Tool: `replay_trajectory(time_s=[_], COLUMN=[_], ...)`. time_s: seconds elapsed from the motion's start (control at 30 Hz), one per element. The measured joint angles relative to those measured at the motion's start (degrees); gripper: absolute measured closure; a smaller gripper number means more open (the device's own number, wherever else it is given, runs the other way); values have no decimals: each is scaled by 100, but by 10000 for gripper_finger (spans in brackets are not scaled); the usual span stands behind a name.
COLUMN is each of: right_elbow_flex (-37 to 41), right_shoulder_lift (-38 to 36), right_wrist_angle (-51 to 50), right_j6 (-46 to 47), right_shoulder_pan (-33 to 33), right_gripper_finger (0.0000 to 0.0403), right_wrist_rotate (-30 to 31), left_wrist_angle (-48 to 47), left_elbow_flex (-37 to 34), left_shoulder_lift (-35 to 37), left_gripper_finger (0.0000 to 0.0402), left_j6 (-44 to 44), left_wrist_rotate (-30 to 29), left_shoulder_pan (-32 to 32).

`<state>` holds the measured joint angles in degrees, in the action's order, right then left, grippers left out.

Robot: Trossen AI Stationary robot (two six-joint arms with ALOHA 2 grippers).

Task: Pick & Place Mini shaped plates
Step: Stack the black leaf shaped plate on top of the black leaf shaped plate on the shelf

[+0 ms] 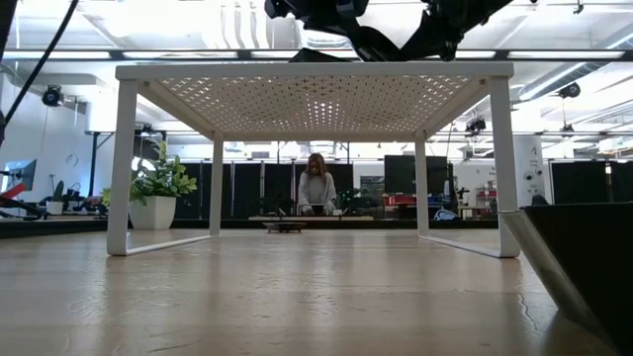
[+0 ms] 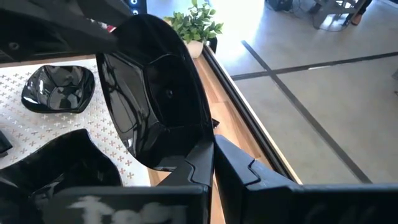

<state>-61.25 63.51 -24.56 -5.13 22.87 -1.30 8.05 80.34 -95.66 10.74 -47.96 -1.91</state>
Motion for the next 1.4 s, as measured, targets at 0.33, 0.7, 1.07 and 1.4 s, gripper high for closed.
replay_trajectory(time_s=[0.33,0.7,1.07,1.4], right_elbow_flex=[0,0,0,0], right_shoulder_lift=[0,-2,-4,-7], right_wrist_angle=[9,39,120,127], right_j6=[0,3,10,-155], right_shoulder_pan=[0,0,2,0], right_gripper_finger=[394,394,394,382], right_wrist_rotate=[0,-3,-7,-20], left_wrist_angle=[-221,-308,-302,-302], left_elbow_flex=[-4,-11,-5,-4], left_shoulder_lift=[0,0,-1,-2], left_gripper_finger=[329,379,401,401], left_j6=[-444,-513,-484,-513], left_wrist_rotate=[-16,-11,-20,-25], left_shoulder_pan=[115,186,192,190])
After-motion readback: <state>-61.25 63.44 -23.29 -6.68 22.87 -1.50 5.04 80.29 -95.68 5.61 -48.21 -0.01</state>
